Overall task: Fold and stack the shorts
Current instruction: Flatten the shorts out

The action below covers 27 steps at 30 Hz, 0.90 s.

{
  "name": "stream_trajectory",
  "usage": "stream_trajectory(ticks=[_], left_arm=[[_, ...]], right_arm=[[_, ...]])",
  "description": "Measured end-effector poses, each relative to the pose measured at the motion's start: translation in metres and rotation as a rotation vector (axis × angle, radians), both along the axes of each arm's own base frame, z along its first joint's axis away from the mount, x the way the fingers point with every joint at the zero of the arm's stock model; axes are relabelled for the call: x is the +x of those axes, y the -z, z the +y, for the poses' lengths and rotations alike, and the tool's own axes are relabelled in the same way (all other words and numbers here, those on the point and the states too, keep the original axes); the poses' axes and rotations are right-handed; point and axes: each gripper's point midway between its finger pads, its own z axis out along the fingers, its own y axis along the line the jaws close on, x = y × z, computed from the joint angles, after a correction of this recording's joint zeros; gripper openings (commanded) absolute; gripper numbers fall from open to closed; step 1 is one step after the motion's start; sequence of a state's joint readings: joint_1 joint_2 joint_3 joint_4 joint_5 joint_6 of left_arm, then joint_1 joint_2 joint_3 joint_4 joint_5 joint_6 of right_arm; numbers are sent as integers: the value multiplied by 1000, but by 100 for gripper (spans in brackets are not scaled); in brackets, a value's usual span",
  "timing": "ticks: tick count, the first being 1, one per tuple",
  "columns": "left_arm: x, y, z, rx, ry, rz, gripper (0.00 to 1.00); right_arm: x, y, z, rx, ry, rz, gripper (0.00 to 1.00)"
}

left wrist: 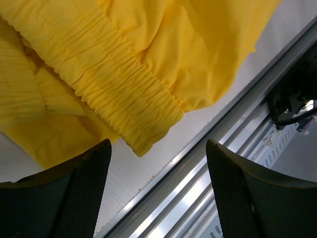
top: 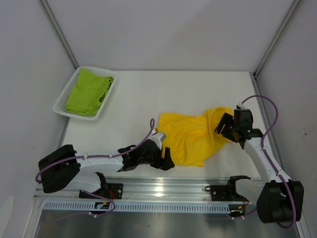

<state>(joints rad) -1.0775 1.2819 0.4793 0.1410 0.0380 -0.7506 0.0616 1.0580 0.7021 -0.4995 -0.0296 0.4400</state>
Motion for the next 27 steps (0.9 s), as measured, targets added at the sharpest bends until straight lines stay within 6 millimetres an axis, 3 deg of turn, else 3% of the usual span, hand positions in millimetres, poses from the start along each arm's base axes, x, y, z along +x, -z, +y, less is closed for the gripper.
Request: stream_trajectory(ticks=[4,11,14,15,17,18,19,27], left_arm=[[-2,14,-3,14,-18,45,71],[4,6,-12,-31,-84,17,55],[9,2,-13,-45,-118,-4,41],[12,1,-13,-49,-132,-10,30],[15,1,-12,-48,-157,-15,19],[17,1,-11,-47,-169,-17,4],[19,1,-11,-46,-180,-24,0],[35,-5,-8,-26,-221,-104,0]], right_arm=[[1,0,-1,-3,2,-3,72],[1,-1,-1,-10,-1,-6,72],[1,-1,-1,-10,-1,-6,72],[1,-1,-1,-10,-2,-6,72],[1,-1,-1,-10,-1,-7,72],[1,-1,-1,-10,-1,-7,72],[1,-1,-1,-9,-2,-7,71],[4,-2,-2,-9,-2,-20,72]])
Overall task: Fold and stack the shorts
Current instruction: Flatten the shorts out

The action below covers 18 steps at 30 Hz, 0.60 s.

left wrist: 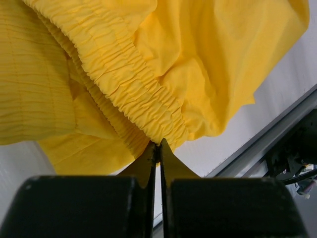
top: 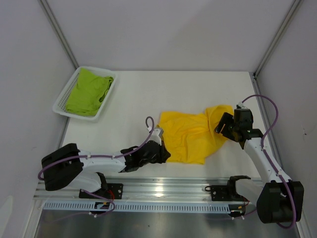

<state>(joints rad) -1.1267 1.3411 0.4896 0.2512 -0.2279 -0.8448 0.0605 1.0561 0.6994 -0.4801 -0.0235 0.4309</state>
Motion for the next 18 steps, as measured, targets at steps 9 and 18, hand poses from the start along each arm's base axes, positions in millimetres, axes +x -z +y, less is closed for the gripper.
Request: stream_trajectory(ticks=[9,18], left_arm=[[58,-55,52,-67,-167,-60,0],[89,-102,136,-14,-333,-144,0]], right_arm=[[1,4,2,-9,-33,-11,68],[0,1,56,-37,-267,-78,67]])
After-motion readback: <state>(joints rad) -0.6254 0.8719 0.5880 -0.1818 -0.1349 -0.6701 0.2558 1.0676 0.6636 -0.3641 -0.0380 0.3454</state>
